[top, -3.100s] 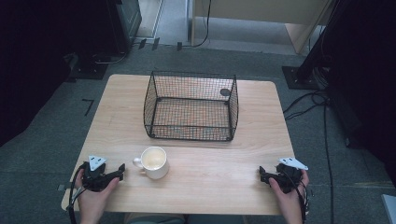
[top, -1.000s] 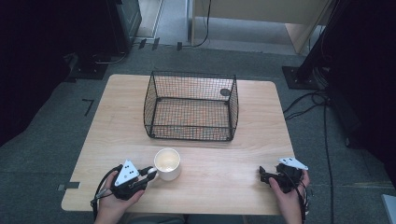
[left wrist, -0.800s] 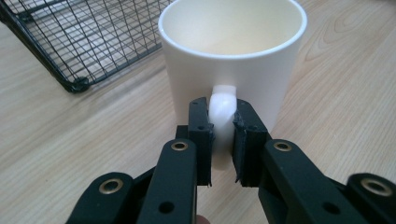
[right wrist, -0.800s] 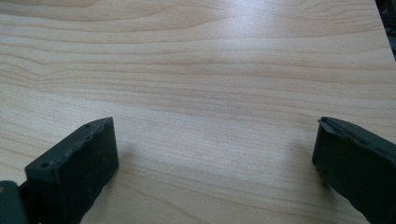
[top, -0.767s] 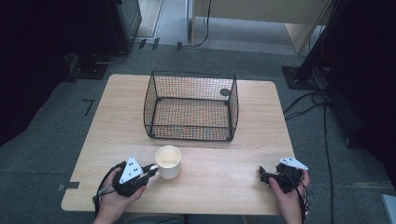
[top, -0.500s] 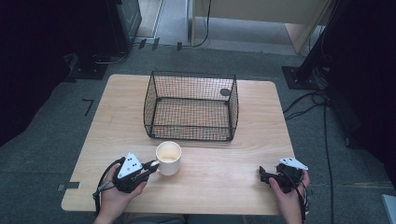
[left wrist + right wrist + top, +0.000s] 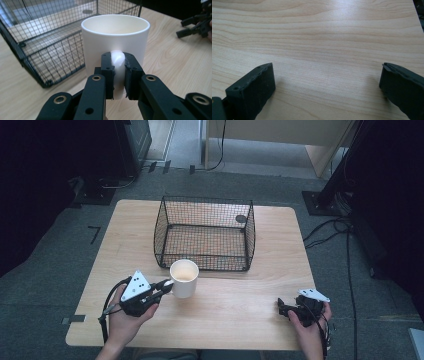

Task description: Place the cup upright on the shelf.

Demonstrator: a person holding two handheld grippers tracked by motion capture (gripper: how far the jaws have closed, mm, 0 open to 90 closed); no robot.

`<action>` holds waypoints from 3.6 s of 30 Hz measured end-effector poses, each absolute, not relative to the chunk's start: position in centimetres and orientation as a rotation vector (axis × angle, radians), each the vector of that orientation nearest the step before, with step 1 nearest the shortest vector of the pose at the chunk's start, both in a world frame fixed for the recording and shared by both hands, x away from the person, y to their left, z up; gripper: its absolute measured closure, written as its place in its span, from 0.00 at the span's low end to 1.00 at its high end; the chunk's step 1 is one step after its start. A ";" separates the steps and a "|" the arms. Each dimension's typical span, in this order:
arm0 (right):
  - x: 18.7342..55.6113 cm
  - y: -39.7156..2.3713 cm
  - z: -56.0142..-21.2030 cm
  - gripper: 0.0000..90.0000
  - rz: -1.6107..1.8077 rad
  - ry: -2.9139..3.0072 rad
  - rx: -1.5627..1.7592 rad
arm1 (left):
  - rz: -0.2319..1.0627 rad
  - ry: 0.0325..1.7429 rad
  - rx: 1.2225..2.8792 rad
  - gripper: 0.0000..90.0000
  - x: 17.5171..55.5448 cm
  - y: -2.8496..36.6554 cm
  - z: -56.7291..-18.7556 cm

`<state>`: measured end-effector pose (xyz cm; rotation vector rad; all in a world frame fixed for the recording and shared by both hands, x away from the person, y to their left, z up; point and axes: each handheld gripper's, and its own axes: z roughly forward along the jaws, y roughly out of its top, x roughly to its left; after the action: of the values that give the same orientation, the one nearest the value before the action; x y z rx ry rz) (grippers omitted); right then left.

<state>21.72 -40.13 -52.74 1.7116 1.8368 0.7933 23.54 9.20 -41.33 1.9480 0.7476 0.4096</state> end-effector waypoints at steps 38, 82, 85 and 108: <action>21.7 -40.1 -52.7 0.00 0.796 1.835 1.713 | 0.433 0.785 1.825 0.90 32.3 6.4 -36.1; 21.7 -40.1 -52.7 0.00 0.799 1.835 1.714 | 0.447 1.081 1.987 0.90 40.2 2.1 -42.8; 21.7 -40.1 -52.7 0.00 0.799 1.835 1.713 | 0.436 1.085 1.987 0.90 40.3 2.3 -42.8; 21.7 -40.1 -52.7 0.00 0.799 1.835 1.713 | 0.377 1.122 2.011 0.84 40.5 2.4 -43.1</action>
<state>21.71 -40.15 -52.73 1.7134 1.8346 0.7987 40.49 2.43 -43.10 2.0111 1.1219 0.3773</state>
